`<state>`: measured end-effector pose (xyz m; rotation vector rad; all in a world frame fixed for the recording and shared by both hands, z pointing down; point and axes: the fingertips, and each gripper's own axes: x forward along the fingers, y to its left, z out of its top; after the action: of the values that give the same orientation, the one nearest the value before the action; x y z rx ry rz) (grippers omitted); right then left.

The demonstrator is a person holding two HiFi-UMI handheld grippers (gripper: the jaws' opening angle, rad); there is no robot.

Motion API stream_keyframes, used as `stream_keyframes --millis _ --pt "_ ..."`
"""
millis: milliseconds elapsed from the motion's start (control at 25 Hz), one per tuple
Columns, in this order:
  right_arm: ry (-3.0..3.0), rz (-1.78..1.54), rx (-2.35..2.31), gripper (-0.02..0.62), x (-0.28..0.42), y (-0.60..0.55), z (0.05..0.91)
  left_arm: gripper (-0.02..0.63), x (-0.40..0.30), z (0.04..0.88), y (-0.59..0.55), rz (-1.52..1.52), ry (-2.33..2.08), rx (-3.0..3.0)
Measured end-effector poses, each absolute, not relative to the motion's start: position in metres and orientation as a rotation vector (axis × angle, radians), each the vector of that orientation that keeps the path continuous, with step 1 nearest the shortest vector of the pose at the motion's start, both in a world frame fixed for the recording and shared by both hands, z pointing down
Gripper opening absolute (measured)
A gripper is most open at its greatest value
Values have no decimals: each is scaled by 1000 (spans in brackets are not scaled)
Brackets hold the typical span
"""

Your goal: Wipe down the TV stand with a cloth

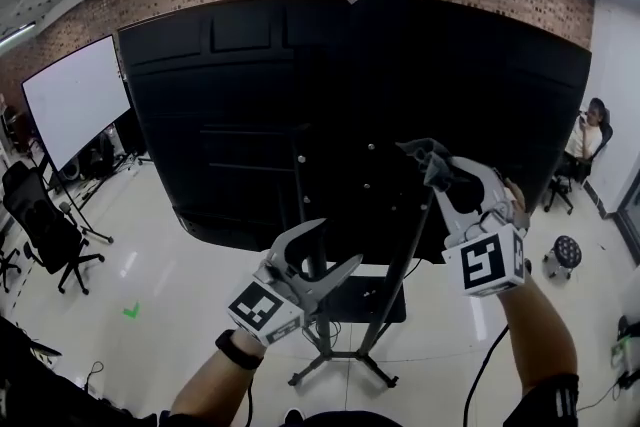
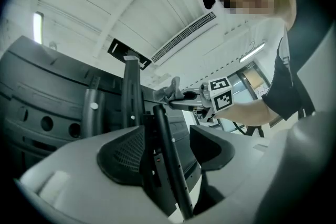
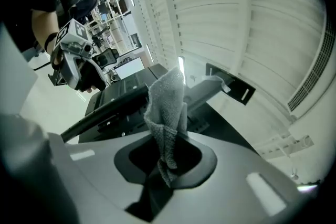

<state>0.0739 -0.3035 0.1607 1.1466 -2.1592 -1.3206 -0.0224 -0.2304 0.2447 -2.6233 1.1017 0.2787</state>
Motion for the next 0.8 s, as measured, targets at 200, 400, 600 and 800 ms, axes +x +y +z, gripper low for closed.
stream_keyframes --millis 200,400,600,800 --pt "-2235 -1355 1051 49 -20 -285 159 291 -93 243 -223 290 1174 -2588" --pt "-2266 -1355 963 49 -115 -278 167 291 -161 246 -219 282 1225 -2549" --pt "-2227 -1341 907 49 -195 -295 189 291 -221 255 -218 281 1284 -2553" --pt "-1974 -1499 911 49 -252 -290 196 291 -264 266 -220 277 1306 -2563"
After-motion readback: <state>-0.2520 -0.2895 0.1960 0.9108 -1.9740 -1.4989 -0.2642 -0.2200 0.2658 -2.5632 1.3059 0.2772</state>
